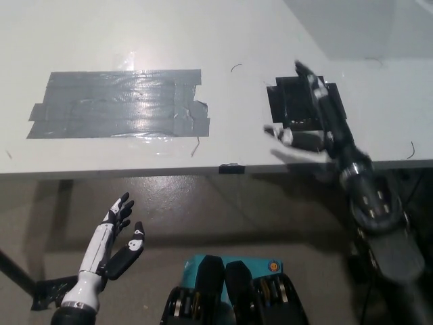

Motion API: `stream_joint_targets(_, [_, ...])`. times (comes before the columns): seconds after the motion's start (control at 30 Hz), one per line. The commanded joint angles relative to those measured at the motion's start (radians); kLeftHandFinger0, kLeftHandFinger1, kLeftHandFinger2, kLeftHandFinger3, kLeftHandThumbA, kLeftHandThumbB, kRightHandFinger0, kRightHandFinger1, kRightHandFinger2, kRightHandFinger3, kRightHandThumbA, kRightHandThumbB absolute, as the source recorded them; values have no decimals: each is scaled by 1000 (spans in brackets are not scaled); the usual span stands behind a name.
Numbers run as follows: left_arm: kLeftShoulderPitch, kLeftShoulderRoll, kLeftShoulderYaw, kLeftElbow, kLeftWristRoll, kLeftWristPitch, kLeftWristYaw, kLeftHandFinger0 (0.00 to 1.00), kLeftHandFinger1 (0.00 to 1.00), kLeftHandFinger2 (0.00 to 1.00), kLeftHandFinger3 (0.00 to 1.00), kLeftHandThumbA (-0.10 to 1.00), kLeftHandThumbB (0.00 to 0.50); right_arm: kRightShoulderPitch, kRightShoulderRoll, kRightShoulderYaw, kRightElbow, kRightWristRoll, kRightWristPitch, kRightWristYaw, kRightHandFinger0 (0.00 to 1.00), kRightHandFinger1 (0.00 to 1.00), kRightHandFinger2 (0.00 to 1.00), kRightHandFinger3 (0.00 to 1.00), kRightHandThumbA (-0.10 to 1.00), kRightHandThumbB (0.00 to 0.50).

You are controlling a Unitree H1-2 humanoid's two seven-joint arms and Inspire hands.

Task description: A white bottle is kept in the middle of the desk infront of the robot and the robot picks it up with its right hand and passes it to a person

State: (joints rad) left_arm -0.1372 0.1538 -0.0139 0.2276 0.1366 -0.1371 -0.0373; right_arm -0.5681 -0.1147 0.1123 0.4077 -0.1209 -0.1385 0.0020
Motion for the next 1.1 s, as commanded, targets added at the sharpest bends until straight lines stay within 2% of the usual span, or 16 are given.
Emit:
stream_joint_targets(0.0, [-37, 19, 7, -10, -4, -39, 4, 1000, 1000, 1000, 1000, 369, 85, 263, -33, 1, -628, 89, -45, 60, 1000, 1000, 1000, 1000, 917, 386])
stream_joint_targets(0.03, [-35, 18, 8, -12, -7, -35, 4, 1000, 1000, 1000, 1000, 359, 88, 290, -23, 5, -618, 68, -68, 47, 1000, 1000, 1000, 1000, 964, 349])
stream_joint_targets(0.07, [-33, 16, 10, -14, -10, -31, 3, 1000, 1000, 1000, 1000, 356, 88, 306, -18, 7, -613, 53, -80, 40, 1000, 1000, 1000, 1000, 983, 341])
stream_joint_targets(0.1, [-30, 16, 9, -13, -8, -35, 5, 1000, 1000, 1000, 1000, 353, 85, 336, -2, 6, -575, 10, -122, 9, 1000, 1000, 1000, 1000, 1000, 247])
stream_joint_targets(0.13, [-29, 16, 8, -13, -5, -34, 5, 1000, 1000, 1000, 1000, 353, 85, 346, 5, 3, -559, -2, -137, -3, 1000, 1000, 1000, 1000, 1000, 241])
stream_joint_targets(0.2, [-29, 16, 6, -5, -7, -47, 3, 1000, 1000, 1000, 1000, 352, 84, 367, 27, -7, -488, -17, -197, -37, 1000, 1000, 1000, 1000, 957, 186])
stream_joint_targets(0.27, [-29, 15, 4, -4, -2, -45, 5, 1000, 1000, 1000, 1000, 370, 96, 381, 45, -20, -430, -10, -219, -58, 1000, 1000, 1000, 1000, 969, 174])
stream_joint_targets(0.3, [-29, 15, 4, -4, -1, -45, 6, 1000, 1000, 1000, 1000, 371, 95, 383, 48, -22, -419, -9, -223, -61, 1000, 1000, 1000, 1000, 966, 125])
stream_joint_targets(0.33, [-28, 14, 3, -3, -1, -45, 6, 1000, 1000, 1000, 1000, 372, 94, 386, 51, -28, -392, -3, -228, -63, 1000, 1000, 1000, 1000, 1000, 163])
stream_joint_targets(0.37, [-27, 13, 3, -1, 1, -52, 9, 1000, 1000, 1000, 1000, 365, 83, 382, 52, -41, -327, 48, -218, -38, 1000, 1000, 1000, 1000, 1000, 223])
stream_joint_targets(0.4, [-25, 13, 3, -1, 2, -55, 9, 1000, 1000, 1000, 1000, 364, 82, 379, 52, -45, -304, 72, -215, -24, 1000, 1000, 1000, 1000, 1000, 227])
stream_joint_targets(0.47, [-26, 13, 5, 2, 2, -53, 10, 1000, 1000, 1000, 1000, 363, 83, 365, 49, -55, -245, 118, -205, 14, 1000, 1000, 1000, 1000, 1000, 276])
stream_joint_targets(0.57, [-28, 11, 7, 3, -7, -50, 7, 1000, 1000, 1000, 1000, 358, 85, 342, 38, -58, -174, 139, -220, 42, 1000, 1000, 1000, 1000, 1000, 273])
stream_joint_targets(0.77, [-32, 12, 6, 12, -5, -55, 5, 1000, 1000, 1000, 1000, 353, 79, 328, 40, -60, -119, 136, -244, 43, 1000, 1000, 1000, 1000, 1000, 299])
stream_joint_targets(1.07, [-29, 12, 3, 9, -5, -53, 2, 1000, 1000, 1000, 1000, 337, 84, 328, 36, -70, -93, 152, -239, 47, 1000, 1000, 1000, 1000, 1000, 297])
